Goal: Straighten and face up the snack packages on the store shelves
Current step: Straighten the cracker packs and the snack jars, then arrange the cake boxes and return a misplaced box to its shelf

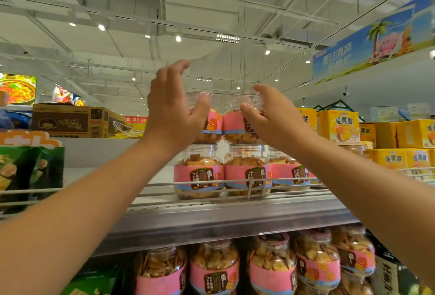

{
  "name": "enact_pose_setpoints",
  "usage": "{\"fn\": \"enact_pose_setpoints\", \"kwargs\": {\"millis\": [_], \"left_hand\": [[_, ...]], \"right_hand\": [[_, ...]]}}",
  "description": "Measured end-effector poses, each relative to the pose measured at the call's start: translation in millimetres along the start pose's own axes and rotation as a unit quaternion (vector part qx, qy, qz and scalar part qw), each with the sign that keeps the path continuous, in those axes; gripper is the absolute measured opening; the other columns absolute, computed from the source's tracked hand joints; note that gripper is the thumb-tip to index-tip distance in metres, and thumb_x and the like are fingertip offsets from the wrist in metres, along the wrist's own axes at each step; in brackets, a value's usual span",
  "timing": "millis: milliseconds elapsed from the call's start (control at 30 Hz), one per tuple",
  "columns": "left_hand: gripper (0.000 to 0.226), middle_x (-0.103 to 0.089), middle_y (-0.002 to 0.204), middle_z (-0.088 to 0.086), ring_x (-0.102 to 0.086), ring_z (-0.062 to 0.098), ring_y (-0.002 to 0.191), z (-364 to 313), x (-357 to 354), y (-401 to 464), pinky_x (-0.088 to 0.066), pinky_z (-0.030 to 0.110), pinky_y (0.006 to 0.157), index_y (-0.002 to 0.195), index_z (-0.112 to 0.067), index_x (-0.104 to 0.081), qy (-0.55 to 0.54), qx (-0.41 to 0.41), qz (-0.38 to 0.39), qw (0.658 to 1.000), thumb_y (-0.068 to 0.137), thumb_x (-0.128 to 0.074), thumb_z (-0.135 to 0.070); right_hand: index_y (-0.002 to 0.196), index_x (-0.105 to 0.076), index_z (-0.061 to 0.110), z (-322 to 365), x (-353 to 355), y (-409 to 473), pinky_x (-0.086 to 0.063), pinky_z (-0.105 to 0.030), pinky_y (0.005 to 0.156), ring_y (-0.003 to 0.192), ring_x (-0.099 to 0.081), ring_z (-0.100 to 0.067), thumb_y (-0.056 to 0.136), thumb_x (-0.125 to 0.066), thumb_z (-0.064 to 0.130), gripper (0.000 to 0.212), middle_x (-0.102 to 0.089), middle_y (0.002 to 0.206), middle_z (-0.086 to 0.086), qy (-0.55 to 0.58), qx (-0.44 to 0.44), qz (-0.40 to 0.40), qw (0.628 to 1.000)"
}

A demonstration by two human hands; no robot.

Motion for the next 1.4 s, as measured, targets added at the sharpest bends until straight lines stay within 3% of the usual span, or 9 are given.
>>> {"fn": "enact_pose_setpoints", "kwargs": {"millis": [67, 133, 267, 467, 567, 733, 933, 1267, 1400], "left_hand": [[0.042, -0.056, 0.116, 0.01, -0.052, 0.025, 0.107, -41.8, -5.0, -13.0, -0.043, 0.049, 0.092, 0.124, -0.004, -0.052, -0.028, -0.152, 0.006, 0.988, 0.086, -0.057, -0.021], [0.028, -0.063, 0.103, 0.007, -0.058, 0.026, 0.095, -77.2, -23.9, -33.9, -0.045, 0.048, 0.081, 0.111, -0.005, -0.062, -0.044, -0.27, 0.081, 0.958, 0.085, -0.057, -0.014], [0.022, -0.068, 0.099, 0.005, -0.063, 0.026, 0.091, -114.5, -65.2, -71.4, -0.049, 0.044, 0.074, 0.104, -0.009, -0.068, -0.029, -0.339, 0.171, 0.925, 0.083, -0.062, -0.011], [0.038, -0.065, 0.112, 0.008, -0.062, 0.028, 0.099, -137.9, -128.4, -100.2, -0.052, 0.044, 0.08, 0.117, -0.01, -0.065, 0.044, -0.297, 0.251, 0.92, 0.082, -0.061, -0.022], [0.045, -0.064, 0.117, 0.01, -0.061, 0.03, 0.103, -144.5, -156.5, -110.1, -0.052, 0.045, 0.082, 0.122, -0.008, -0.063, 0.093, -0.238, 0.278, 0.926, 0.08, -0.061, -0.026], [0.035, -0.064, 0.092, 0.01, -0.061, 0.033, 0.085, -158.2, -189.5, -120.7, -0.05, 0.043, 0.064, 0.098, -0.007, -0.069, 0.171, -0.156, 0.225, 0.947, 0.075, -0.053, -0.028], [0.028, -0.056, 0.075, 0.008, -0.055, 0.031, 0.072, -164.4, -196.6, -119.7, -0.046, 0.043, 0.062, 0.081, -0.005, -0.065, 0.199, -0.064, 0.121, 0.97, 0.078, -0.051, -0.029], [0.031, -0.051, 0.064, 0.002, -0.051, 0.027, 0.063, -175.0, -202.1, -108.9, -0.044, 0.038, 0.058, 0.065, -0.01, -0.056, 0.273, 0.004, 0.133, 0.953, 0.08, -0.043, -0.035], [0.029, -0.049, 0.061, 0.001, -0.044, 0.022, 0.06, -175.0, -204.2, -107.5, -0.037, 0.033, 0.057, 0.063, -0.011, -0.053, 0.29, -0.001, 0.109, 0.951, 0.079, -0.043, -0.033]], "right_hand": [[0.146, -0.036, 0.017, -2.3, 9.9, -18.2, -0.031, -0.03, 0.104, 0.133, -0.041, -0.02, 0.096, -0.051, 0.046, 0.059, -0.045, 0.146, -0.005, -0.01, 0.018, -0.018, 1.0], [0.144, -0.04, 0.016, -11.2, 18.0, -36.9, -0.03, -0.033, 0.11, 0.137, -0.037, -0.02, 0.095, -0.052, 0.043, 0.057, -0.044, 0.147, -0.005, -0.019, 0.027, -0.014, 0.999], [0.142, -0.042, 0.018, -48.1, 35.4, -74.1, -0.024, -0.031, 0.111, 0.14, -0.031, -0.016, 0.095, -0.055, 0.039, 0.053, -0.039, 0.151, -0.003, -0.044, 0.013, 0.001, 0.999], [0.139, -0.049, 0.015, -118.9, 54.6, -118.0, -0.025, -0.033, 0.112, 0.14, -0.034, -0.02, 0.094, -0.058, 0.036, 0.05, -0.045, 0.147, -0.005, -0.106, 0.001, 0.024, 0.994], [0.133, -0.055, 0.011, -159.1, 58.2, -133.3, -0.033, -0.038, 0.109, 0.132, -0.043, -0.025, 0.095, -0.058, 0.032, 0.044, -0.053, 0.138, -0.008, -0.114, 0.0, 0.031, 0.993], [0.121, -0.064, 0.006, -209.3, 55.0, -151.3, -0.046, -0.043, 0.096, 0.11, -0.056, -0.03, 0.091, -0.061, 0.022, 0.034, -0.062, 0.116, -0.01, -0.113, 0.072, 0.027, 0.991], [0.13, -0.059, 0.008, -223.2, 53.6, -157.9, -0.033, -0.032, 0.096, 0.108, -0.054, -0.028, 0.09, -0.048, 0.037, 0.051, -0.063, 0.113, -0.009, -0.086, 0.143, 0.015, 0.986], [0.132, -0.058, 0.009, -224.6, 59.3, -157.2, -0.045, -0.035, 0.095, 0.106, -0.056, -0.024, 0.09, -0.045, 0.042, 0.055, -0.064, 0.114, -0.005, -0.052, 0.17, 0.063, 0.982], [0.123, -0.065, 0.01, -231.9, 74.8, -136.7, -0.048, -0.036, 0.092, 0.105, -0.059, -0.023, 0.09, -0.054, 0.029, 0.04, -0.066, 0.111, -0.006, 0.045, 0.15, 0.088, 0.984]]}}
Point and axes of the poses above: each hand's wrist, its own y-axis towards the middle knuckle, its own x-axis out of the back of the hand, z = x × y, the point moved 6 cm from there along y, towards the middle knuckle
